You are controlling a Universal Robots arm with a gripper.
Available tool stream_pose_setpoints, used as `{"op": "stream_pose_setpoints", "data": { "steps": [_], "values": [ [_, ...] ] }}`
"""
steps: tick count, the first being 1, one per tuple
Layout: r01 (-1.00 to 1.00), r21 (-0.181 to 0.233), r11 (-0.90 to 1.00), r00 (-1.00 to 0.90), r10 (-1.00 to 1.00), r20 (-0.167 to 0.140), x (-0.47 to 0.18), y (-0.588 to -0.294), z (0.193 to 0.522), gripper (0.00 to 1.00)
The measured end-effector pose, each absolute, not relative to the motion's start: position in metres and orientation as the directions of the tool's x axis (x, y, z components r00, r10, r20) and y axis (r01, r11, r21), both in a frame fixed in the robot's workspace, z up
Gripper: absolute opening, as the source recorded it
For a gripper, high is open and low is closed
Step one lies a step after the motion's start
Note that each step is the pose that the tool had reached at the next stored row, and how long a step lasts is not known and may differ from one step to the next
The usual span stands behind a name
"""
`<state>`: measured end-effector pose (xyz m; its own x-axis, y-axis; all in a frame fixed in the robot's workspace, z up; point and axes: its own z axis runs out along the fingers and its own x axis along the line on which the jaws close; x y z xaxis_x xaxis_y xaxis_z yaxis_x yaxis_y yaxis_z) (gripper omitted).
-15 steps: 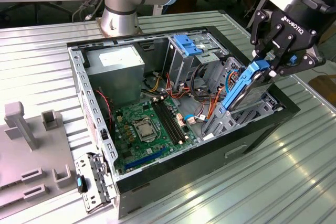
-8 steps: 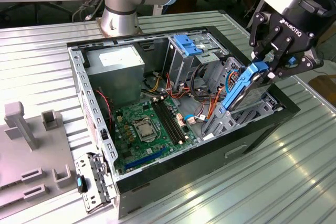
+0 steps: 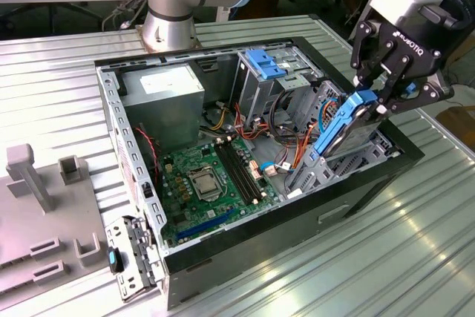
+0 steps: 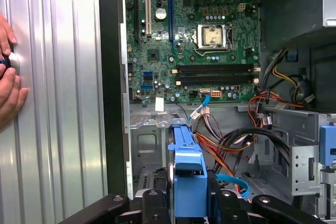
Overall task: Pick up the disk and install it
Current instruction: 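Insert the disk into the insertion slot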
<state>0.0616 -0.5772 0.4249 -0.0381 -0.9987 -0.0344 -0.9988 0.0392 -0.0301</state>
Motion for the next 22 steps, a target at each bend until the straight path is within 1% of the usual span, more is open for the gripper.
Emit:
{"op": "stream_pose_setpoints", "data": {
  "steps": [22],
  "values": [
    [-0.999,-0.030,0.039,-0.038,-0.999,-0.034,0.062,-0.577,0.414,0.37]
  ]
}}
